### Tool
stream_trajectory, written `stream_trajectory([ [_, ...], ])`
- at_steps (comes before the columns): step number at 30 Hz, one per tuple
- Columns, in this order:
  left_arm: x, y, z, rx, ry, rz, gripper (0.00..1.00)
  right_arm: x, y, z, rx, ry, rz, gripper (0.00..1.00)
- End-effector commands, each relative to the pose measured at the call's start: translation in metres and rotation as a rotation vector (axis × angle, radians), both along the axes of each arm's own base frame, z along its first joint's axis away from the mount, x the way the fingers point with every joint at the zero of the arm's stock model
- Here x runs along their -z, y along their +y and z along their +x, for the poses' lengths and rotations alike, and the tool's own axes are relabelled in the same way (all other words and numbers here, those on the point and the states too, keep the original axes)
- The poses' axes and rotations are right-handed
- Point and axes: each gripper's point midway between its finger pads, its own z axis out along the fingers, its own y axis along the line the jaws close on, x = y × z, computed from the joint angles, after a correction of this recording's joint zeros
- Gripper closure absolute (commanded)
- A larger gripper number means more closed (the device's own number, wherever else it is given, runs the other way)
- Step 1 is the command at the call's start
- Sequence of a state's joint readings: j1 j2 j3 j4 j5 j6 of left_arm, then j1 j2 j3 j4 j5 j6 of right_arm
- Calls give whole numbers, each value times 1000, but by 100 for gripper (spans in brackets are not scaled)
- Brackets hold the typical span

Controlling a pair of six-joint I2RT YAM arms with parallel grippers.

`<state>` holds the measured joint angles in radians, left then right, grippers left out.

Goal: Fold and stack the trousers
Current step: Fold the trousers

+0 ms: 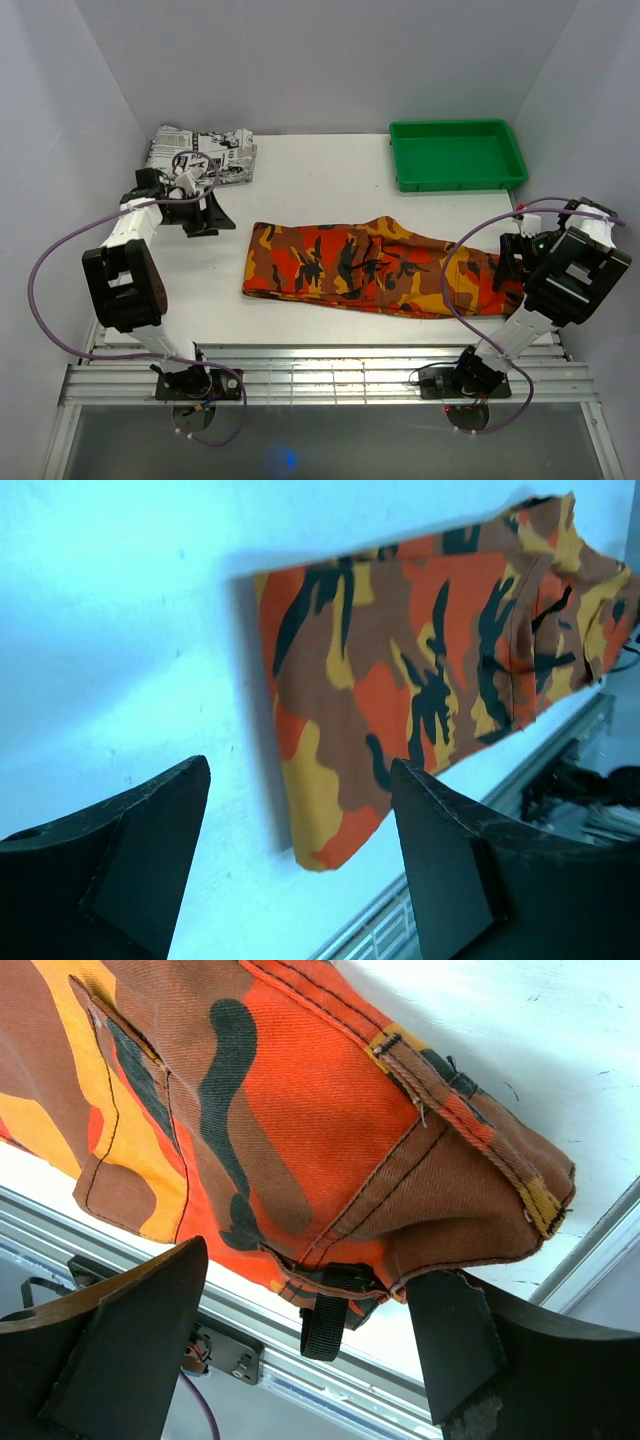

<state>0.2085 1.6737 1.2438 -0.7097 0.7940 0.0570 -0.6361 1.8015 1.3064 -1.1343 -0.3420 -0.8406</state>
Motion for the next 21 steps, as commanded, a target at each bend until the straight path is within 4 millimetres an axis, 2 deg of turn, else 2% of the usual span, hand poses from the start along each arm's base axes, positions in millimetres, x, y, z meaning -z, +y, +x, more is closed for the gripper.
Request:
stream_trajectory([
  [1,18,-17,-34,122,70,-168,18,-7,2,-1,2,-1,-6,14],
  [3,30,-23,-41,112,114,-228,19,-5,0,-4,2,12,-21,6],
  [4,34,-25,-38,115,100,-245,19,-5,0,-5,3,16,-23,3],
  [5,41,-27,-37,112,116,-263,19,-4,-1,-7,1,26,-31,10],
  [8,57,-34,-37,91,145,-318,19,-4,-3,-12,0,47,-42,10],
  [13,71,-55,-36,115,152,-353,20,-1,-5,-14,11,67,-46,10],
  [15,82,-65,-44,128,186,-362,23,-1,-3,-14,16,74,-35,10],
  [16,85,-66,-42,131,174,-366,26,-1,-3,-13,17,76,-30,10],
  [19,90,-67,-43,117,191,-377,44,-3,-3,-12,21,72,-27,10],
  [20,94,-65,-41,110,191,-354,51,-4,-3,-12,22,69,-27,10],
  [21,95,-61,-38,96,184,-340,64,-6,-3,-11,23,66,-26,10],
])
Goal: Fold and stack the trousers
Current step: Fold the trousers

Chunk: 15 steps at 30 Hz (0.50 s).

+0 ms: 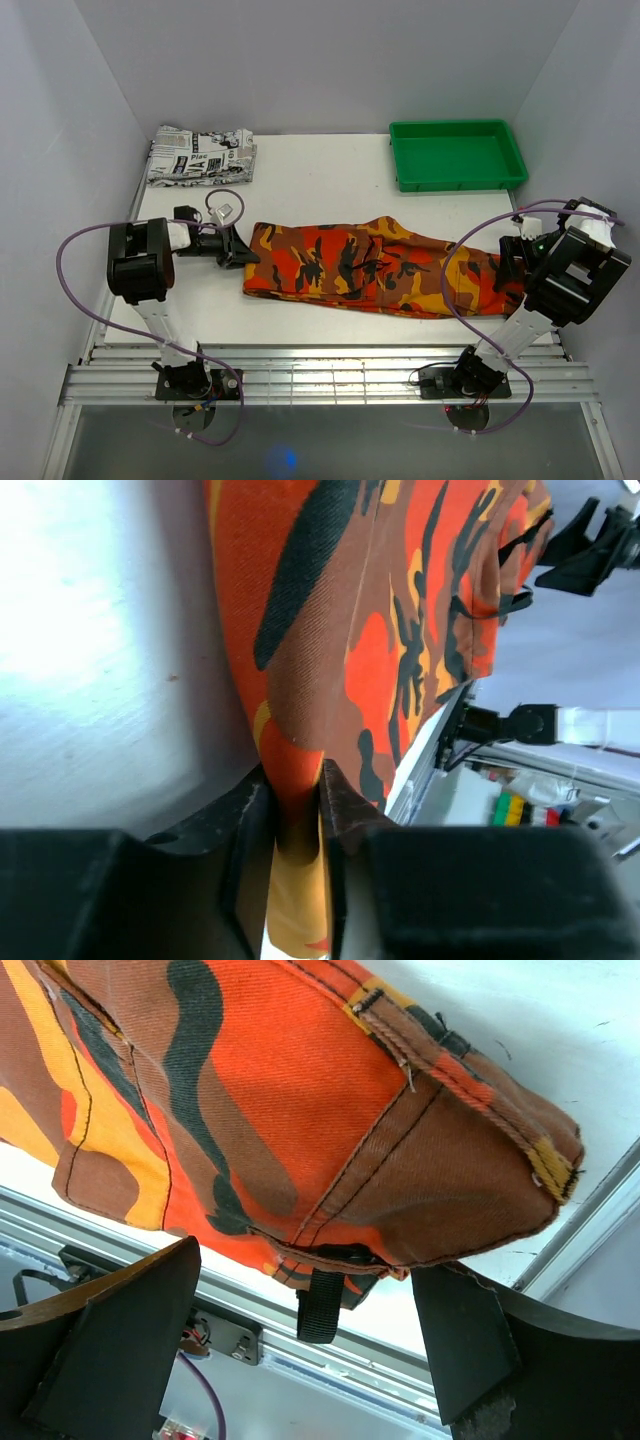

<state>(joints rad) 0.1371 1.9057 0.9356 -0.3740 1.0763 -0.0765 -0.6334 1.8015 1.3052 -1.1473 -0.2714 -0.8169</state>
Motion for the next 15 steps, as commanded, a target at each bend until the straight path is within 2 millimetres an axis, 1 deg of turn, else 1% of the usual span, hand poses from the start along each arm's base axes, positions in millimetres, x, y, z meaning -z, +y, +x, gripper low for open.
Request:
stream_trajectory([
  [1,-3,8,17,-27,-77,10,69,-8,4,0,12,1,22,10],
  [2,-4,12,19,-40,-78,14,76,-10,7,2,15,-10,38,10],
  [3,-8,22,26,-67,-88,19,91,-13,7,4,11,-19,44,10],
  [4,-13,29,26,-82,-84,19,99,-14,9,7,17,-31,58,10],
  [5,-18,35,29,-98,-90,22,100,-16,9,9,19,-42,61,10],
  [6,-25,54,38,-136,-123,36,100,-18,10,11,24,-51,66,10],
  [7,-31,63,36,-156,-109,37,100,-19,11,15,28,-63,70,10],
  [8,-40,83,39,-203,-126,45,100,-22,13,20,34,-88,89,10],
  [10,-56,101,41,-221,-150,58,100,-25,18,26,49,-109,110,9],
  [11,-65,109,41,-229,-171,69,100,-29,25,34,46,-136,139,6],
  [12,-71,122,41,-249,-186,84,100,-31,30,38,44,-146,156,4],
  [13,-77,127,38,-246,-192,98,100,-34,36,42,48,-155,169,2],
  [14,-83,130,37,-246,-203,105,100,-39,49,53,22,-190,199,5],
  [15,-91,135,35,-253,-225,123,100,-44,57,58,10,-210,210,8],
])
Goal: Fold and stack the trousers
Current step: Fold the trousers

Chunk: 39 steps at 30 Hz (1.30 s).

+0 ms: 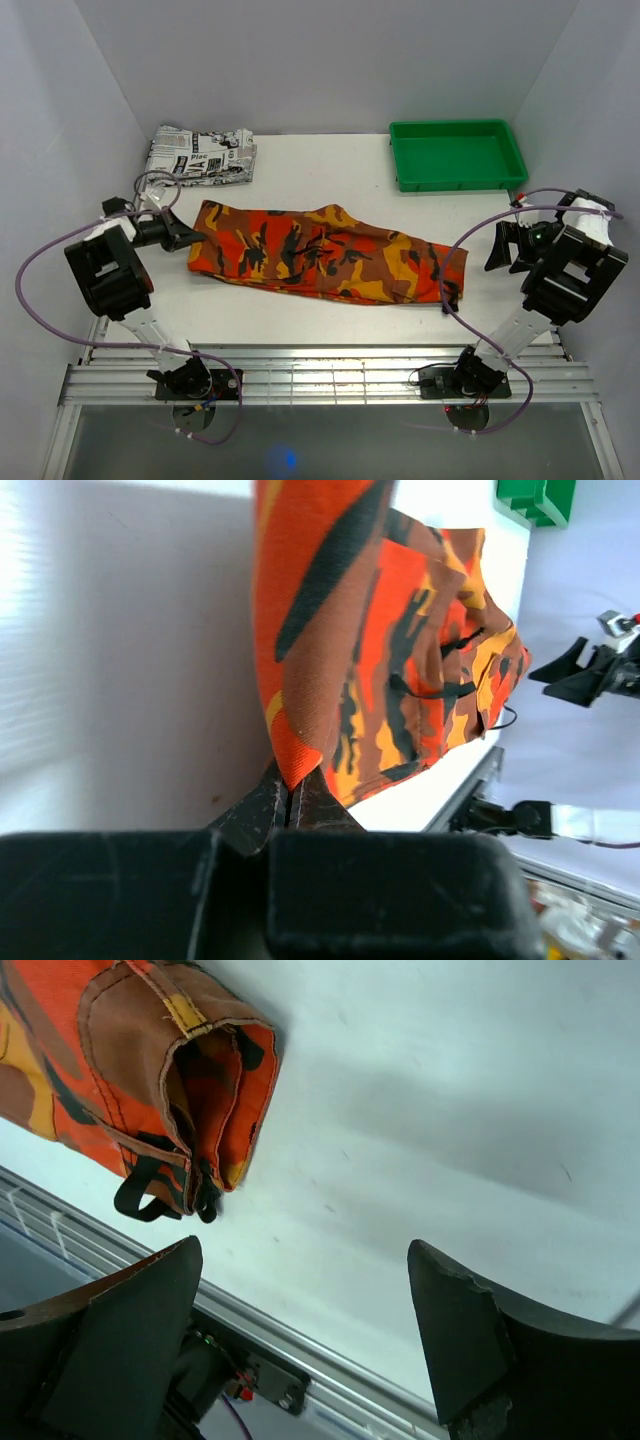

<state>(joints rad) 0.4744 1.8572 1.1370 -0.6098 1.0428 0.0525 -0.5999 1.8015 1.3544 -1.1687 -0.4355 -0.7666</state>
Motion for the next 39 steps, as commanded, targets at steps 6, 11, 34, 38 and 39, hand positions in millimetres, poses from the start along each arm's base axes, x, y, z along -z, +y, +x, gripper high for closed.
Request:
stream_trajectory([
  [6,-66,5,-18,50,-156,100,100,-95,140,95,-193,-350,255,38],
  [11,-58,8,-19,45,-121,110,100,-119,271,115,-424,-388,453,53],
  [34,-62,23,-13,4,-90,159,100,19,472,229,-333,-319,603,92],
  [38,-70,26,-12,-10,-107,159,100,8,448,274,-271,-532,341,87],
  [39,-75,27,-11,-12,-118,159,100,-19,441,282,-259,-601,311,82],
])
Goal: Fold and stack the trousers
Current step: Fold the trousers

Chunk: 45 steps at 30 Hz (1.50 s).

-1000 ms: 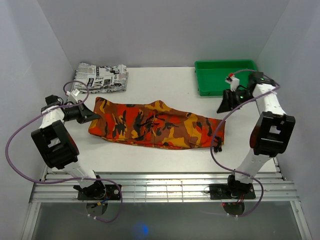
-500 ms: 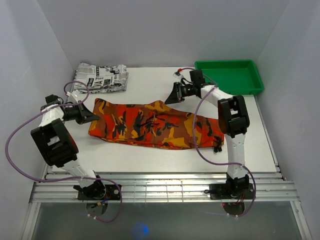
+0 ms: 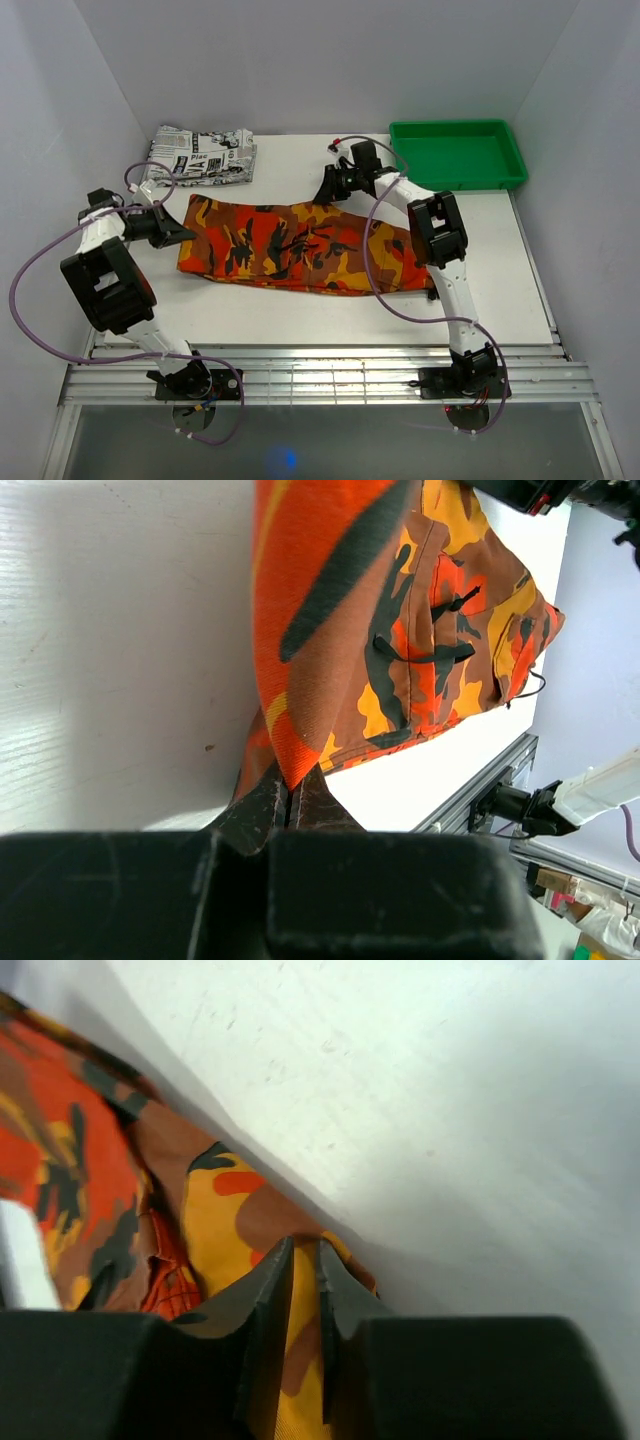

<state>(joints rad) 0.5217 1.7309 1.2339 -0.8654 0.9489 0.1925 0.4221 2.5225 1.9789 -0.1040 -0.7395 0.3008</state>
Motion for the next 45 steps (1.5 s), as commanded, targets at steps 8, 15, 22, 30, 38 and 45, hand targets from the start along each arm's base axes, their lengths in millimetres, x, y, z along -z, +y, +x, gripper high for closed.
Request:
stream_trajectory([
  [8,-84,1,10,-10,-210,17,100,-189,-119,33,144,-533,-180,35],
  [15,-127,-12,6,-4,-277,10,100,-150,-247,-65,160,-155,-275,22],
  [22,-154,-47,-6,74,-335,-23,100,-72,-334,-164,336,250,-223,6],
  [30,-160,-84,-4,118,-316,1,100,-38,-318,-179,345,364,-36,10],
  [38,-162,-105,-1,135,-287,-31,100,4,-303,-161,329,376,-91,10],
  [45,-185,-147,1,186,-304,-50,100,20,-291,-155,321,356,-106,33],
])
